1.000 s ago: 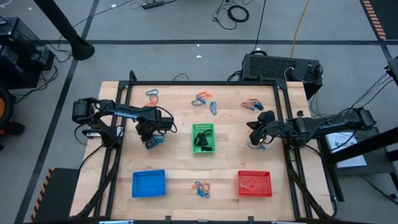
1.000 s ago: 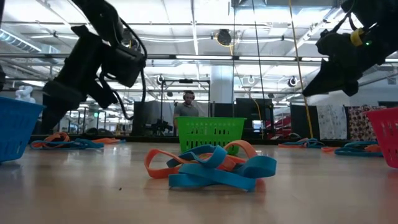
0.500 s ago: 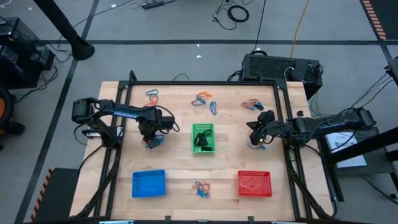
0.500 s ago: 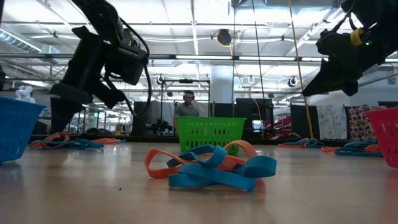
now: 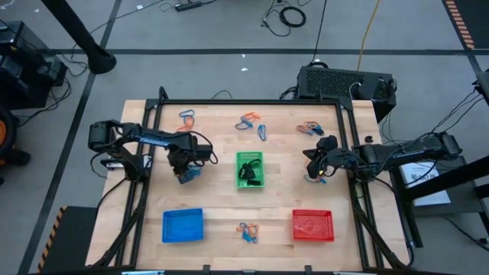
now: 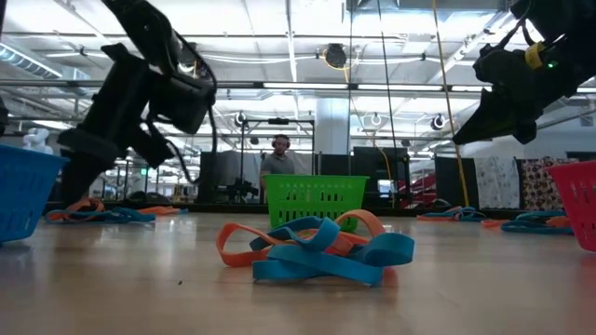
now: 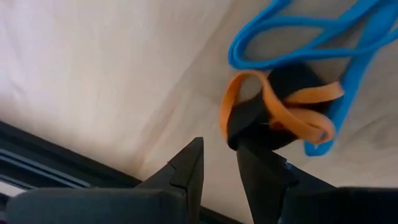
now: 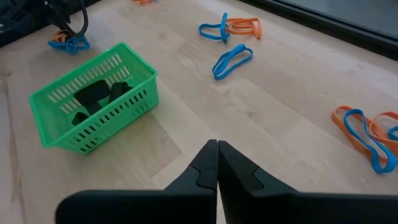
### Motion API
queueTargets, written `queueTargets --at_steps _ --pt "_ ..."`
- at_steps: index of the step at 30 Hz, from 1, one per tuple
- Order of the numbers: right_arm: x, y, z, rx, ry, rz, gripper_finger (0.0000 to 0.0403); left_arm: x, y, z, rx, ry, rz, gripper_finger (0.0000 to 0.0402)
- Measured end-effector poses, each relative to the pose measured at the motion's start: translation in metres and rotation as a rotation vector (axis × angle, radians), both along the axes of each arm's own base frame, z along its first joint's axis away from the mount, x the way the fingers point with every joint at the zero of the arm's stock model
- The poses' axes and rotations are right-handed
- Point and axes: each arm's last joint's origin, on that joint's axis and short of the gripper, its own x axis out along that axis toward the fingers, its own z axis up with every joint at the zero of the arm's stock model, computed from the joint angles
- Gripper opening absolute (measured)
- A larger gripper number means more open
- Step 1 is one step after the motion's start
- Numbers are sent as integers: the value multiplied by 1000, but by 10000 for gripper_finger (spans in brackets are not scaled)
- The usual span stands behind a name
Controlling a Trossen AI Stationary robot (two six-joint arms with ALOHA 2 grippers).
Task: Sort rubber bands into baskets
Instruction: Put the black rubber band into the green bin
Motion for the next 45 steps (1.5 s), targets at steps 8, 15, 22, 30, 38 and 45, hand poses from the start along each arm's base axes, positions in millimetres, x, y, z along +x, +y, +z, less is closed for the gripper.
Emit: queueTargets --at_steps 8,15,22,30,38,45 --pt "0 0 0 0 2 0 0 -4 -1 -4 -3 12 1 105" --pt "0 0 0 -1 1 0 0 3 0 -7 3 -61 -21 104" --pt "0 0 0 -8 5 4 0 -1 0 -6 -2 -26 -23 63" --pt "0 0 0 -12 4 2 0 1 2 2 43 11 -16 7" --pt "0 0 0 -11 2 2 0 7 4 32 80 98 -37 3" --pt "0 0 0 -11 4 2 0 15 5 45 56 69 -24 3"
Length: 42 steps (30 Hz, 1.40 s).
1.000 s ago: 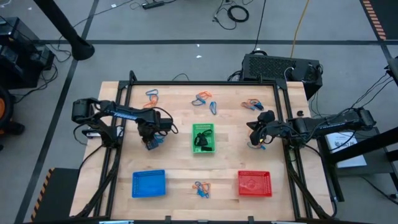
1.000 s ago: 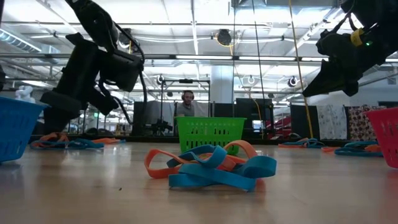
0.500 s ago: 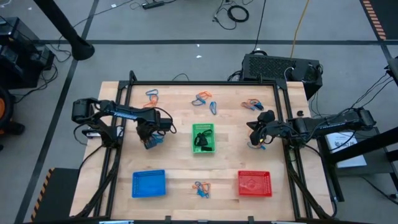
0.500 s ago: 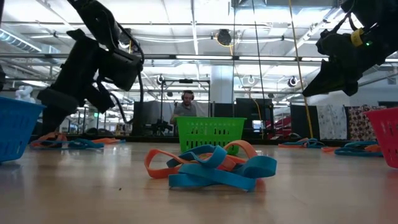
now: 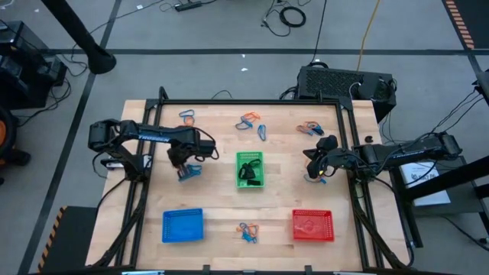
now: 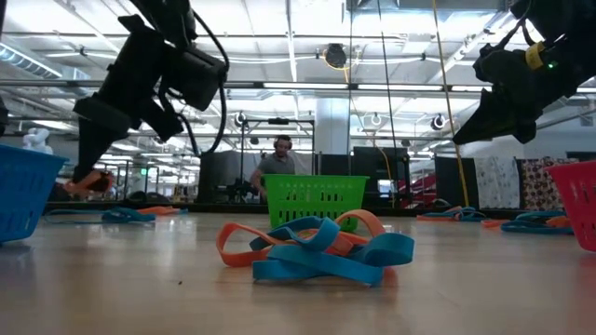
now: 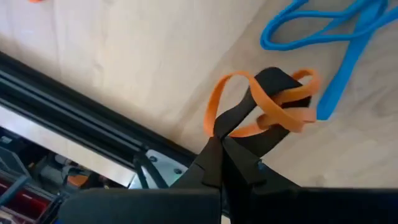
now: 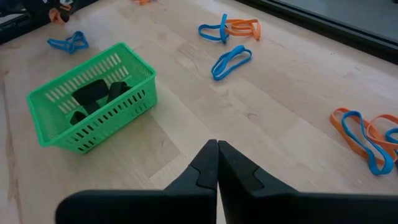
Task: Sort rubber bands into baskets
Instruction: Put the black rubber band into the green bin
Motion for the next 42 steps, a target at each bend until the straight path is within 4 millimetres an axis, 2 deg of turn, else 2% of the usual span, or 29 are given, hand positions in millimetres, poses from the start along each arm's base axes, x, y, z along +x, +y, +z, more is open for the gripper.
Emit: queueTargets --at_steps 5,8,11,14,19,23,26,30,42 --pt "0 0 0 2 2 3 0 -1 0 -4 18 36 28 2" --pt "0 0 0 3 2 4 0 3 -2 -7 -90 -25 -3 2" --pt "0 0 0 3 2 4 0 1 1 -7 38 7 4 2" --pt "0 0 0 4 1 2 0 1 1 -9 -35 -4 -1 2" --pt "0 0 0 3 2 3 0 0 1 -9 -36 11 20 2" --pt "0 0 0 3 2 3 0 -6 5 -6 120 88 10 2" --pt "0 0 0 3 2 3 0 -8 5 -5 131 116 19 2" --pt "0 0 0 3 2 3 0 -7 2 -6 14 91 34 2" --pt "0 0 0 2 2 3 0 -1 3 -10 61 19 24 2"
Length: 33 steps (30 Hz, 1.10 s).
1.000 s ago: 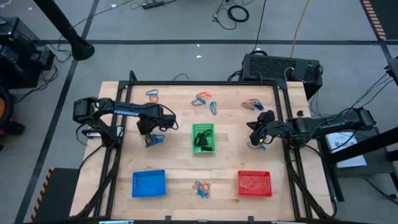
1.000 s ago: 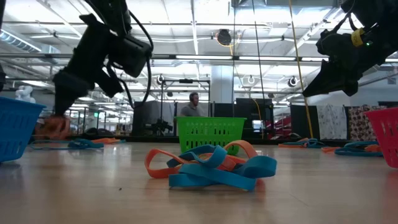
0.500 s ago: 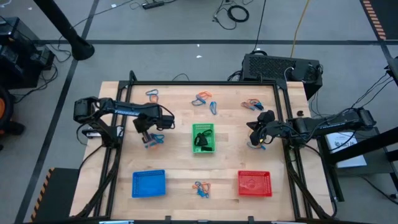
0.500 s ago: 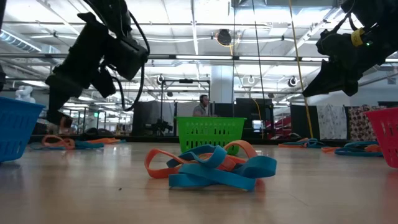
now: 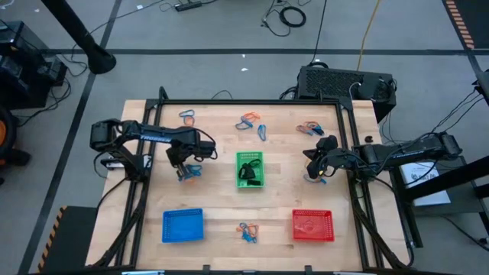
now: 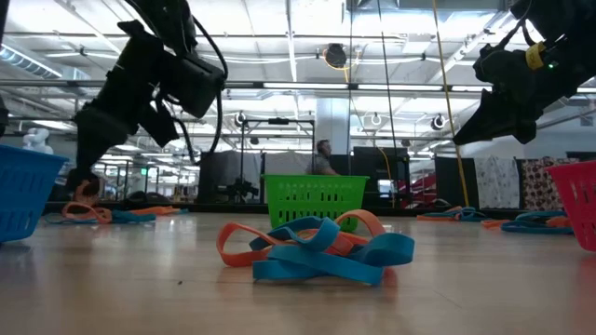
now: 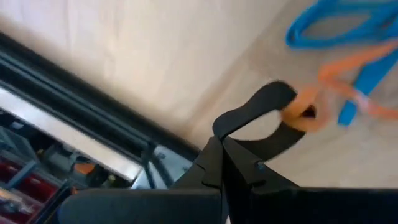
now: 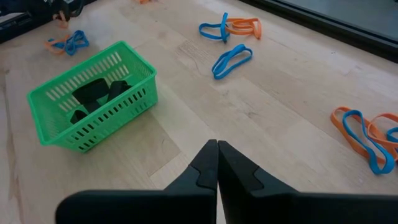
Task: Sort rubber bands into baskets
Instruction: Put the black rubber band into the green bin
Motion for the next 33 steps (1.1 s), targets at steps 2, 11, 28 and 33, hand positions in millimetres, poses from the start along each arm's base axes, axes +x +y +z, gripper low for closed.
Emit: queueTargets --at_steps 2,11,28,33 --pt "0 0 0 0 0 0 0 2 0 -1 -32 -26 -18 2" --pt "0 0 0 1 4 -2 0 9 0 -5 15 -106 -3 2" --pt "-1 0 -1 1 7 -2 0 9 -2 -2 -30 -87 -30 1" --pt "-1 0 -1 1 8 -2 0 13 -2 -2 -138 -147 -23 1"
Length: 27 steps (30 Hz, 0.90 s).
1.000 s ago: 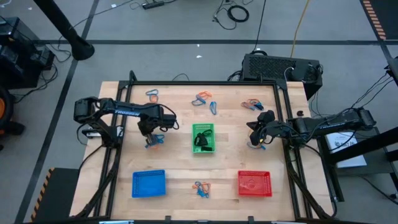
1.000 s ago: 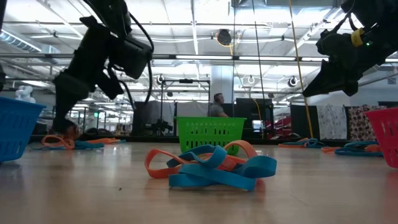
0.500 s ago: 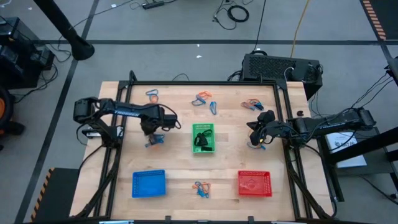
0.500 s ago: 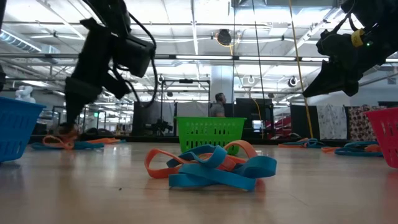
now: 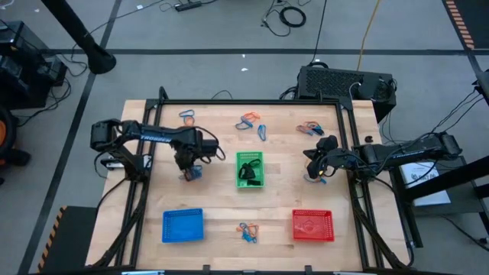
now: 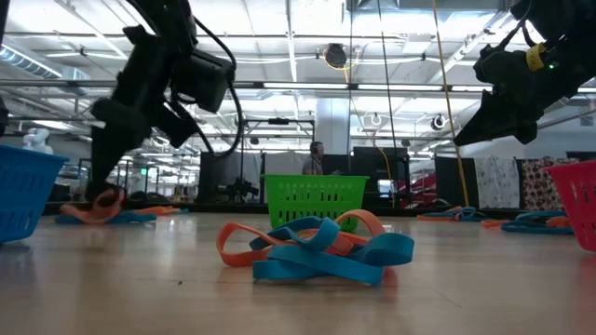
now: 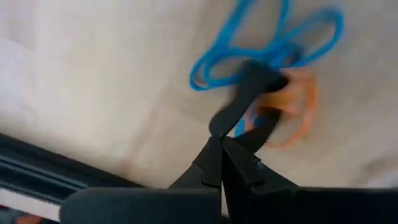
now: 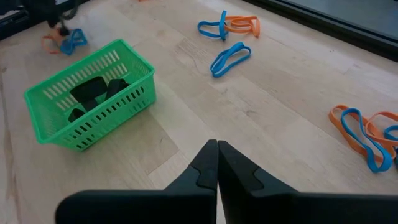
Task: Sort rubber bands into baskets
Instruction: Put the black rubber band into the green bin
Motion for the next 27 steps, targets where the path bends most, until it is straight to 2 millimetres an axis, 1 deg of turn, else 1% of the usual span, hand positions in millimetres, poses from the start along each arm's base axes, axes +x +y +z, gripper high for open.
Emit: queueTargets --at_steps 2,3,5,6,8,9,11,13,15,17,18,20,21,23,24,27 --pt "0 0 0 0 0 0 0 -2 3 0 98 36 40 1" --pt "0 0 0 0 0 0 0 -2 3 0 82 23 62 1" --pt "0 0 0 0 0 0 0 0 2 -1 2 -6 23 1" --pt "0 0 0 0 1 0 0 -1 2 0 22 12 15 1" --pt "0 0 0 -1 1 0 0 -3 4 0 78 39 56 1" --pt "0 0 0 -1 1 0 0 -1 4 0 48 16 69 1" --pt "0 0 0 -1 1 0 0 0 2 0 -9 -8 24 1" --pt "0 0 0 -2 1 -1 0 -3 2 1 33 33 22 1" --pt "0 0 0 -3 1 -1 0 -1 3 1 42 19 14 1" --pt "0 0 0 -5 2 -3 0 0 2 6 43 -2 -30 1" --pt "0 0 0 -5 2 -3 0 1 2 11 81 -10 -49 1" --pt "0 0 0 -4 2 -4 0 3 6 20 235 -39 -39 1" --pt "0 0 0 -4 3 -4 0 3 7 21 237 -62 -12 1" --pt "0 0 -1 -4 6 -4 0 4 5 21 76 -99 -14 1" --pt "0 0 -1 -4 6 -3 0 5 4 21 26 -106 -19 1" --pt "0 0 -1 -4 6 -3 0 2 4 21 99 -75 39 1"
